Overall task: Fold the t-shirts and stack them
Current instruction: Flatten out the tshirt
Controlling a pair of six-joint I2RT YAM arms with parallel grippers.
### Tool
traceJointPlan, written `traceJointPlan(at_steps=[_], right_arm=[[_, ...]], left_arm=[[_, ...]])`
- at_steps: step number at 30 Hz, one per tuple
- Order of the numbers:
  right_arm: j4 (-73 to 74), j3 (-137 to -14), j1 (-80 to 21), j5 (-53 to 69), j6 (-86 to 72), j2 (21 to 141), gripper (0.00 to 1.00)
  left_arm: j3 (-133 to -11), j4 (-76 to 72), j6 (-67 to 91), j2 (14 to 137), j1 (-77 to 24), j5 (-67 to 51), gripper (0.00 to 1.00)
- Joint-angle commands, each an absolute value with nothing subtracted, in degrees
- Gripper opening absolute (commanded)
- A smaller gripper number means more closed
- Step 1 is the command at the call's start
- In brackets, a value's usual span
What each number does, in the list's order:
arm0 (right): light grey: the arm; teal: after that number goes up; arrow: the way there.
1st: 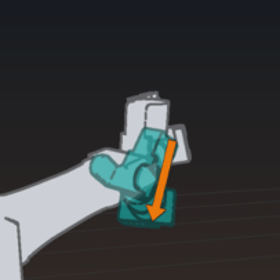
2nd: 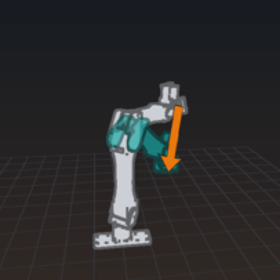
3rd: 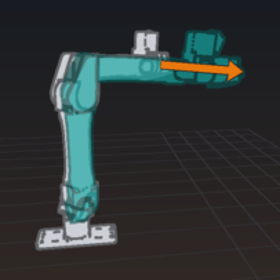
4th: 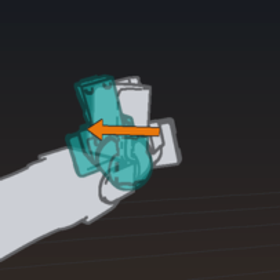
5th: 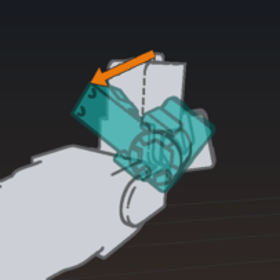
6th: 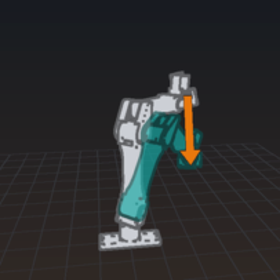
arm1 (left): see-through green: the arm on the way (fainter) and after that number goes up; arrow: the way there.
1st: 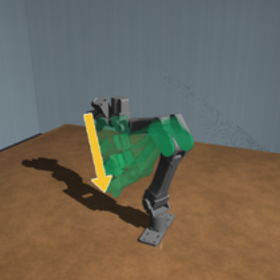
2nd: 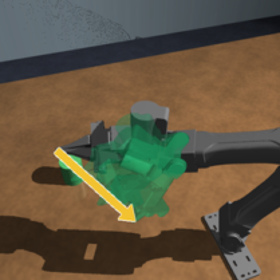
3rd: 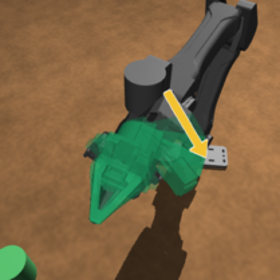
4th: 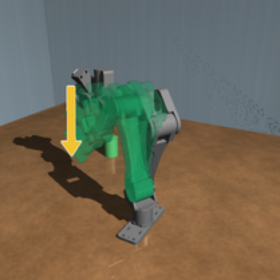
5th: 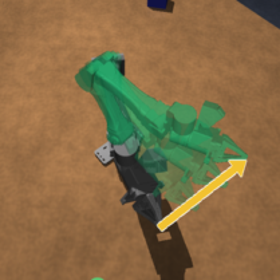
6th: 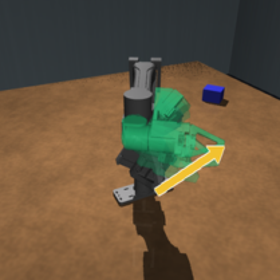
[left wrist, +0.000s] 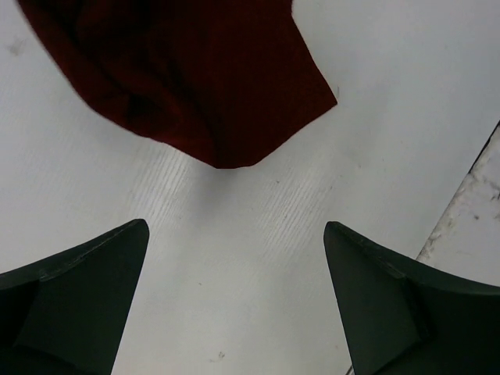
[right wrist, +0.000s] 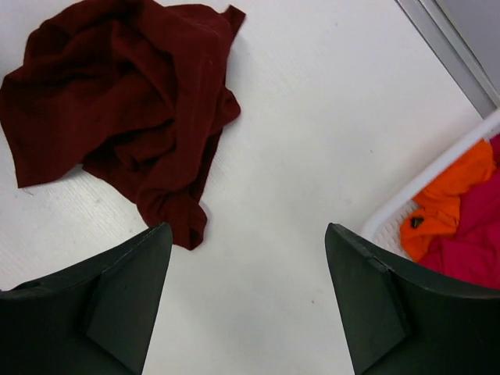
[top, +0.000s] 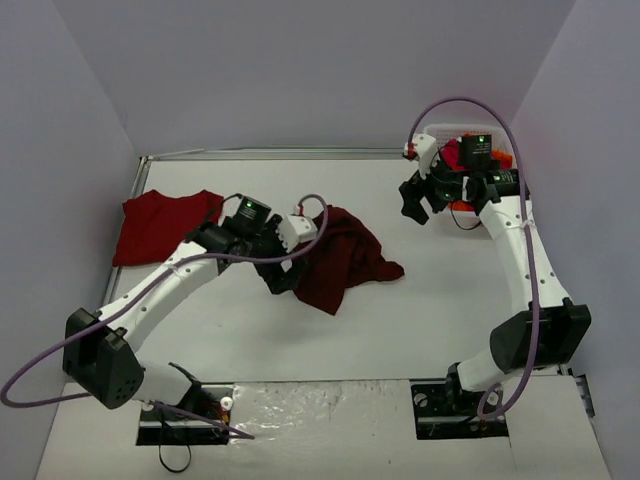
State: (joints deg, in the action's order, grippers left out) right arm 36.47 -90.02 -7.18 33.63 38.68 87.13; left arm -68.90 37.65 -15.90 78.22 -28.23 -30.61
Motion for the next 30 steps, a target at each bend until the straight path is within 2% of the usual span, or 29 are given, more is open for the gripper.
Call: traceJointPlan(at_steps=[1,7,13,19,25,30], right_arm=[[34.82,-87.19,-4.67,33.58,36.31,85.34,0.75],[32.78,-84.91,1.65,34.71,32.96,87.1,0.74],[31.91,-82.44,4.65,37.44,32.96,87.36,0.74],[31.29,-80.6,6.41,39.81,33.66,87.63,0.74],[30.67,-79.89,7.21,40.78,34.1,88.94,0.74],[30.41,-79.72,7.65,41.13,34.37,90.0,0.74]], left_arm=[[-68.57,40.87,-24.42,79.01,-36.45,-17.79,0.96],[-65.31,37.8,-28.38,85.07,-52.37,-2.66,0.98],[-63.55,29.98,-28.48,89.73,-57.82,9.02,0.96],[-64.07,22.25,-27.25,93.95,-58.36,17.03,0.94],[-67.32,22.58,-25.4,97.02,-58.45,16.18,0.94],[-71.89,27.69,-20.75,97.73,-58.89,7.05,0.94]])
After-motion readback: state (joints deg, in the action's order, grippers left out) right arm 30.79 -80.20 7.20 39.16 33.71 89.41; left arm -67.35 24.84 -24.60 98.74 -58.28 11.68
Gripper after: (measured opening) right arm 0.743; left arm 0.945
